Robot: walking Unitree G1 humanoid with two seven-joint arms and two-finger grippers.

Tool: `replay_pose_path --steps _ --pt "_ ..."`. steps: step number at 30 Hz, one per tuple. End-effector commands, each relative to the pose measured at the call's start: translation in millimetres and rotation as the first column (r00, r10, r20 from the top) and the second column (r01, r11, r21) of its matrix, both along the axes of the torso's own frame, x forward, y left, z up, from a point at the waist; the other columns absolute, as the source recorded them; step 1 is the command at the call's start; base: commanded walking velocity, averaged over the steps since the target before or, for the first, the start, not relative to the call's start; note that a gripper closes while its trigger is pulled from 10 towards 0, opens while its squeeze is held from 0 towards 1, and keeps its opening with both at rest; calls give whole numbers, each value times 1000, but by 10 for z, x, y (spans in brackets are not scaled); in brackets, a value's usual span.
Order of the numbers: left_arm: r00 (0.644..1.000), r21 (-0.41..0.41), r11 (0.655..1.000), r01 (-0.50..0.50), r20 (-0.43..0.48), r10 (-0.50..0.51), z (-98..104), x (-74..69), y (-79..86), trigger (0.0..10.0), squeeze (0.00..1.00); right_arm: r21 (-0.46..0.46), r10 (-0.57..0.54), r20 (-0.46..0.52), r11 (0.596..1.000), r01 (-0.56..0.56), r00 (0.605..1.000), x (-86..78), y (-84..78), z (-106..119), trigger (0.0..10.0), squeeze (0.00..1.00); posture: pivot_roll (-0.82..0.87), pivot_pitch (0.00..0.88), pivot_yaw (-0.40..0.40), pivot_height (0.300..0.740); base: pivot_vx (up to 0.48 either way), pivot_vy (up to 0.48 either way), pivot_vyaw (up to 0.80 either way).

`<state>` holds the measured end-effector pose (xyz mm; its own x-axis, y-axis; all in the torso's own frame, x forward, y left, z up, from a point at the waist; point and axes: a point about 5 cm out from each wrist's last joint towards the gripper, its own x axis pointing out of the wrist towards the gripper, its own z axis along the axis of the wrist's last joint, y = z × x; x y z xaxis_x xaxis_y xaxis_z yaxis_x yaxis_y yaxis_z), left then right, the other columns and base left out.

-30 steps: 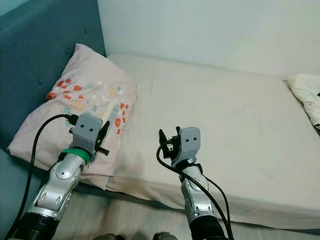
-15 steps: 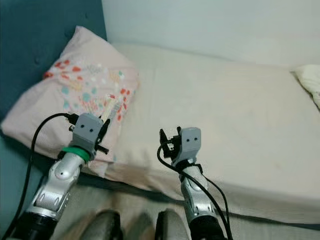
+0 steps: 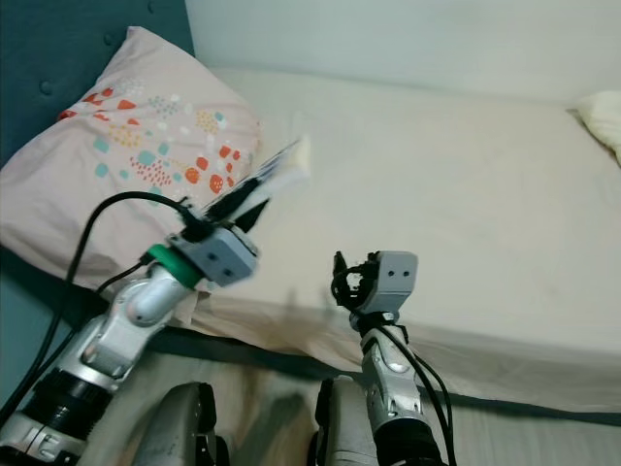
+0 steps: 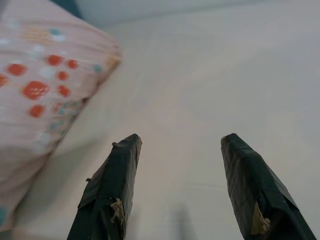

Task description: Clean up the room

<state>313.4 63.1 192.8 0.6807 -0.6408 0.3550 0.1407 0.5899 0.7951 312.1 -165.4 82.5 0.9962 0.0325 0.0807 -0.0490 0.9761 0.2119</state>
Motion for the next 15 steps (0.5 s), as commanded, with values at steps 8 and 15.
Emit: replay_pose_path --steps 8,15 --pt "989 222 967 -126 98 107 -309 210 -200 10000 0 134 21 -93 991 -8 995 -189 25 -208 10000 0 2 138 33 606 0 0 0" --pt "949 302 916 -265 248 193 -459 365 -218 10000 0 145 51 -126 989 -32 991 -282 70 -278 10000 0 -11 170 22 606 0 0 0"
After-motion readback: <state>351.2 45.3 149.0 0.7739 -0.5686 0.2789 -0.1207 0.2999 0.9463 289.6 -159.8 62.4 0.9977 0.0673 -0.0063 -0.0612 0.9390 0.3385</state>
